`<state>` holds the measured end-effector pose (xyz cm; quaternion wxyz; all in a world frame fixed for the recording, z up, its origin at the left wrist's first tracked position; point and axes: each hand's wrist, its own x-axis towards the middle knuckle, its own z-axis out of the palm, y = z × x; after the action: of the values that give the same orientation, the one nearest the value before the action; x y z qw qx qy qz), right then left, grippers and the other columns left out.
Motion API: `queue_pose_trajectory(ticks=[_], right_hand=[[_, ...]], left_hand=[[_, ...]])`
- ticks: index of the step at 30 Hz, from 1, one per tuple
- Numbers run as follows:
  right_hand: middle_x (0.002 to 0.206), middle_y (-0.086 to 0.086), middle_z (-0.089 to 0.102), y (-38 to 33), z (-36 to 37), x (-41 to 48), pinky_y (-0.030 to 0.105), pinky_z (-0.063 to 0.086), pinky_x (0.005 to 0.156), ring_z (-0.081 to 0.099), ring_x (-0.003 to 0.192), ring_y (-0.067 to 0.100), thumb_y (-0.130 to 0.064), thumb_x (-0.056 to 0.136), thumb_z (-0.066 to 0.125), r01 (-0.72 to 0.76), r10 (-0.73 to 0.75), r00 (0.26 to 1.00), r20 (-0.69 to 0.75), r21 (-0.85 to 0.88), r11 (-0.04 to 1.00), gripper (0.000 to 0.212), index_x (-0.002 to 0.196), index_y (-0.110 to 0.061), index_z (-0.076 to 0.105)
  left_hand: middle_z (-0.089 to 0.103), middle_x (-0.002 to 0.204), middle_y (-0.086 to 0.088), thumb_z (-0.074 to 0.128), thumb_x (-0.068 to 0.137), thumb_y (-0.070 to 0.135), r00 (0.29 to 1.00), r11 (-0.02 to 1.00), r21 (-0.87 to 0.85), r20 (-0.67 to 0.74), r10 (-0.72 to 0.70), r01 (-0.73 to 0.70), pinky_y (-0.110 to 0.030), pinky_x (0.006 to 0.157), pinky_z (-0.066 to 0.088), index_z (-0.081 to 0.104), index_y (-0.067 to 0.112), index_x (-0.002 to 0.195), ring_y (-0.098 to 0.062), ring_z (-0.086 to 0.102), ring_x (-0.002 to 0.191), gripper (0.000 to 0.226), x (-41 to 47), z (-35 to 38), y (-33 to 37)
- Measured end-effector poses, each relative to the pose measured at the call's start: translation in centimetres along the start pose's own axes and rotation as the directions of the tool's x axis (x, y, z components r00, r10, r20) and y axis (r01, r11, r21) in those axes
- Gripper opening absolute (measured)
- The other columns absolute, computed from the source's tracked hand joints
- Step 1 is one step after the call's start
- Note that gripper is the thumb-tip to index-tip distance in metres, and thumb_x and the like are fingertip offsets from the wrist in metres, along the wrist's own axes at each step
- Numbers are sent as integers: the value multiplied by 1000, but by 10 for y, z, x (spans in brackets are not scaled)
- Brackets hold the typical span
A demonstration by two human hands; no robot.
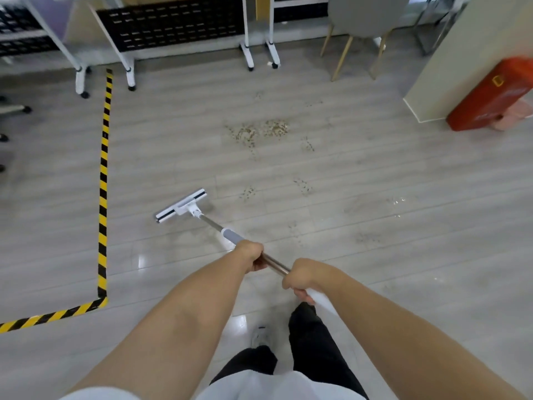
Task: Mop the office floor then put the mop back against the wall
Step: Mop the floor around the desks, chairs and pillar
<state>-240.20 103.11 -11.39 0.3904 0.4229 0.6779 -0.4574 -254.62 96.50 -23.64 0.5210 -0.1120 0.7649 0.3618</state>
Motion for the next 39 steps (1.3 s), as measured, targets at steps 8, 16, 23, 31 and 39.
queue_pose_trajectory(ticks=[8, 16, 23, 31, 39], right_hand=[[43, 6, 50, -44, -129, 67, 27, 48, 51, 47, 36, 19, -15, 92, 59, 15, -15, 999, 32, 16, 1000, 20, 75, -5, 55], [63, 12, 60, -83, -289, 132, 31, 47, 58, 52, 43, 20, -21, 93, 61, 94, -86, 987, 133, -53, 994, 23, 77, -3, 61], [51, 8, 50, -147, -386, 181, 24, 42, 42, 44, 39, 18, -9, 94, 61, 35, -41, 991, 127, 48, 998, 19, 77, -2, 56], [56, 12, 50, -251, -458, 275, 24, 39, 44, 43, 40, 20, -10, 90, 64, -59, 42, 994, 99, 172, 983, 18, 76, -4, 55], [58, 17, 59, -420, -523, 394, 34, 48, 49, 54, 46, 27, -9, 89, 57, -65, 60, 998, 29, 264, 962, 18, 94, 8, 60]], left_hand=[[58, 80, -13, 50, 97, 3, 997, 998, -69, -79, -2, -3, -33, 52, 55, 46, 5, 91, -23, 61, 66, 8, 61, 19, 123], [56, 81, -14, 51, 98, 1, 992, 993, -114, -116, -49, 36, -32, 46, 53, 46, 4, 90, -22, 60, 65, 10, 120, 57, 265], [55, 80, -12, 51, 99, 3, 994, 988, -151, -108, -33, 16, -30, 45, 52, 46, 5, 92, -20, 59, 65, 9, 176, 54, 375], [63, 89, -17, 52, 93, 2, 997, 994, -96, -48, -58, 53, -37, 62, 62, 48, 3, 100, -28, 69, 74, 8, 283, 9, 500], [59, 85, -11, 67, 91, 9, 999, 998, -64, -55, -3, -1, -36, 64, 59, 52, 8, 100, -23, 62, 72, 17, 418, -71, 657]])
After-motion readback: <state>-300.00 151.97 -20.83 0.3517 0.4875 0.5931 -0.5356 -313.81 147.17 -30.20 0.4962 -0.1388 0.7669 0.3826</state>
